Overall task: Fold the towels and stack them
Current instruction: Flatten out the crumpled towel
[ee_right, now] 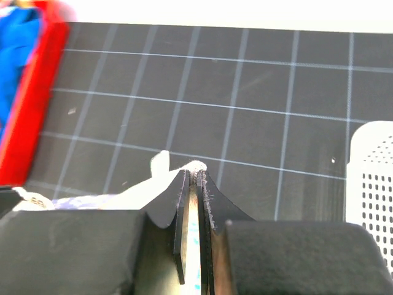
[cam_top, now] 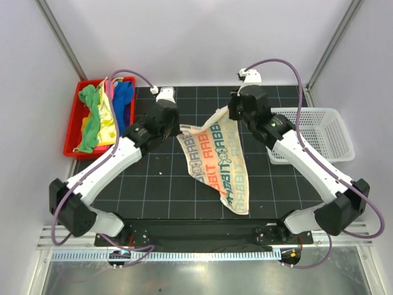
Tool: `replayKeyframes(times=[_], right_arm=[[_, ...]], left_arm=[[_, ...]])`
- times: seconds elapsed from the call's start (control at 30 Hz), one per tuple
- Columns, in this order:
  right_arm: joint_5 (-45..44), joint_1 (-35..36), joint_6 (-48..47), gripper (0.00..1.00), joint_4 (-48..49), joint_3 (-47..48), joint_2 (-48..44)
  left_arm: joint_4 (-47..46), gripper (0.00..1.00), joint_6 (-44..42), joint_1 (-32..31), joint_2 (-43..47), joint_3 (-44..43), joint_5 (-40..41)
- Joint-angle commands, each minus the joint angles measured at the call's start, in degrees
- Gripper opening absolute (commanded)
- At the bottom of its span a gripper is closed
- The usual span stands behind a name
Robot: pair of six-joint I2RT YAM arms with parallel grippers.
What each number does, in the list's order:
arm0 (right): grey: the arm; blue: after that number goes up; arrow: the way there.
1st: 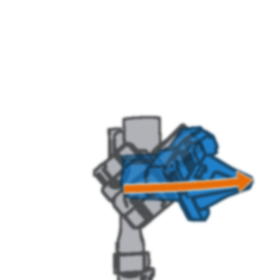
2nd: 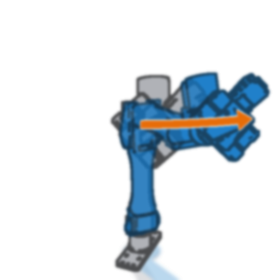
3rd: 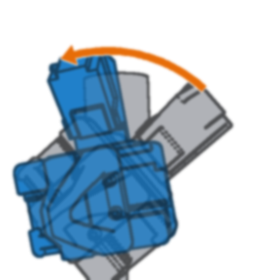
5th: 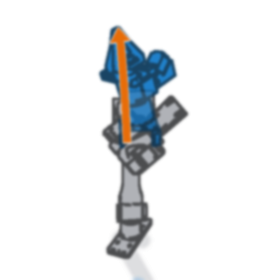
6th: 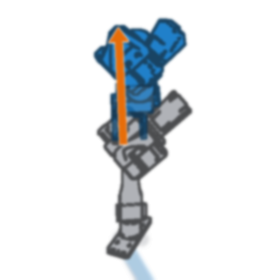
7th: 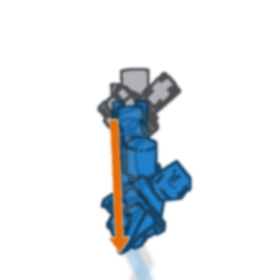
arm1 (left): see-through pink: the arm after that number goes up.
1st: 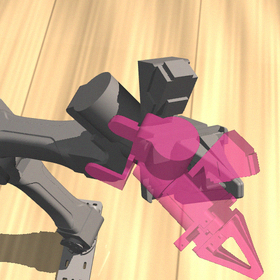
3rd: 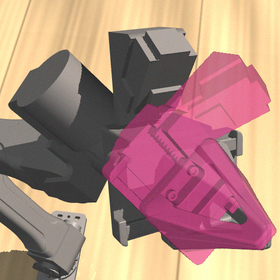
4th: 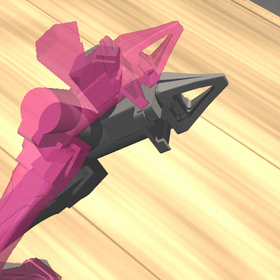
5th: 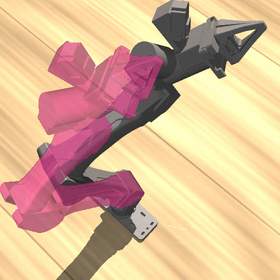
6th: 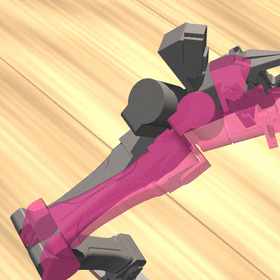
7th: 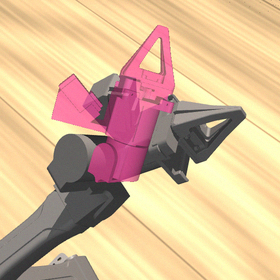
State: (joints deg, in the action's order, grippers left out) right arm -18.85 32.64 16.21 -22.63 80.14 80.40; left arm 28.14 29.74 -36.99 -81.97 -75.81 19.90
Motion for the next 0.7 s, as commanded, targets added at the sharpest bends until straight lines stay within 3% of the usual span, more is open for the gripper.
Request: replayKeyframes(times=[0.0,0.27,0.67], right_arm=[[-2.0,3.5,-2.6,0.01,0.4,0.1,-6.4],[4.4,5.8,-2.1,0.01,-0.1,0.7,-16.3],[15.2,6.0,0.8,0.01,-2.9,6.3,-23.9]], left_arm=[[2.6,0.0,-2.8,-2.9,7.9,0.5,3.8],[5.5,0.0,-6.1,-6.1,22.6,-0.6,0.1],[8.3,0.0,-7.8,-6.8,32.1,-7.7,-11.5]])
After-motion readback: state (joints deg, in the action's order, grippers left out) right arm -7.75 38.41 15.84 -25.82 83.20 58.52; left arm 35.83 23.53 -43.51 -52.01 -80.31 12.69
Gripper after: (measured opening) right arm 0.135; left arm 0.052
